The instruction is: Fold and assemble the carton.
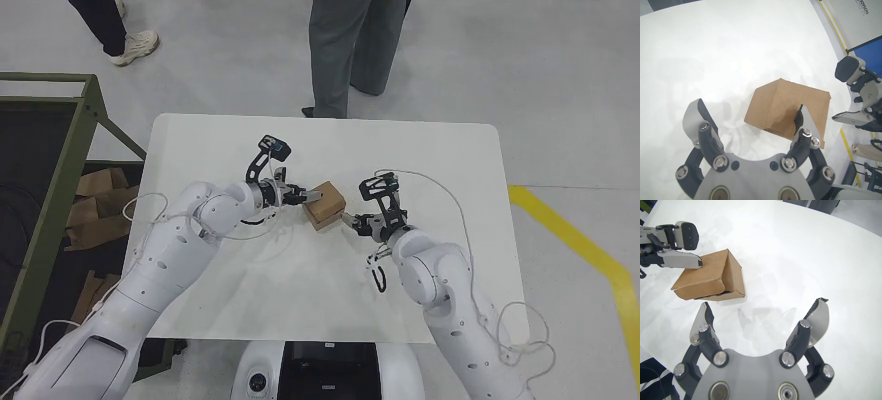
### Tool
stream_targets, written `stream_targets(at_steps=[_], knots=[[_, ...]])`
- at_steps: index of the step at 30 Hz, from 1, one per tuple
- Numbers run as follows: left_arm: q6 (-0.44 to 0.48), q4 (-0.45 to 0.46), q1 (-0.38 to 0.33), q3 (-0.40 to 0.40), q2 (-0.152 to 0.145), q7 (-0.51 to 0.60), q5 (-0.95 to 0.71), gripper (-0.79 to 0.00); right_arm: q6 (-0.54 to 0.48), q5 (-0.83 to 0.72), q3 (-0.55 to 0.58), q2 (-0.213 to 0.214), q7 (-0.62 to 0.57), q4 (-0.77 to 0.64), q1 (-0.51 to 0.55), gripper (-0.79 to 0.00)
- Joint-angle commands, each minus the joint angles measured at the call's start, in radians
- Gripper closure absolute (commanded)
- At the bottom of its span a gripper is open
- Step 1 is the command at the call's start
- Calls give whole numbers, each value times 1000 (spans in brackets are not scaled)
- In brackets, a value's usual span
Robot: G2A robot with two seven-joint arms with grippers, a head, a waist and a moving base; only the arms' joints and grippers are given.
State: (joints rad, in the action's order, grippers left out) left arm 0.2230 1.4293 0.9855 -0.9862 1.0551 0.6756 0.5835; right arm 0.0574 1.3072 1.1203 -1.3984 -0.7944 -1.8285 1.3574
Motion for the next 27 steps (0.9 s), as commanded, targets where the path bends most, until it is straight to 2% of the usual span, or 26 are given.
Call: stream_targets(at_steps=[1, 8, 27], knots=[[2, -4, -1, 4, 2, 0, 0, -785, 5, 5, -12, -2, -5, 14, -9, -785], [8, -7, 3, 1, 6, -4, -1, -785, 45, 17, -52, -11, -14, 62, -49, -785], [19, 12, 25, -16, 10, 4, 9, -785, 52, 14, -85, -21, -23, 104, -77, -785]])
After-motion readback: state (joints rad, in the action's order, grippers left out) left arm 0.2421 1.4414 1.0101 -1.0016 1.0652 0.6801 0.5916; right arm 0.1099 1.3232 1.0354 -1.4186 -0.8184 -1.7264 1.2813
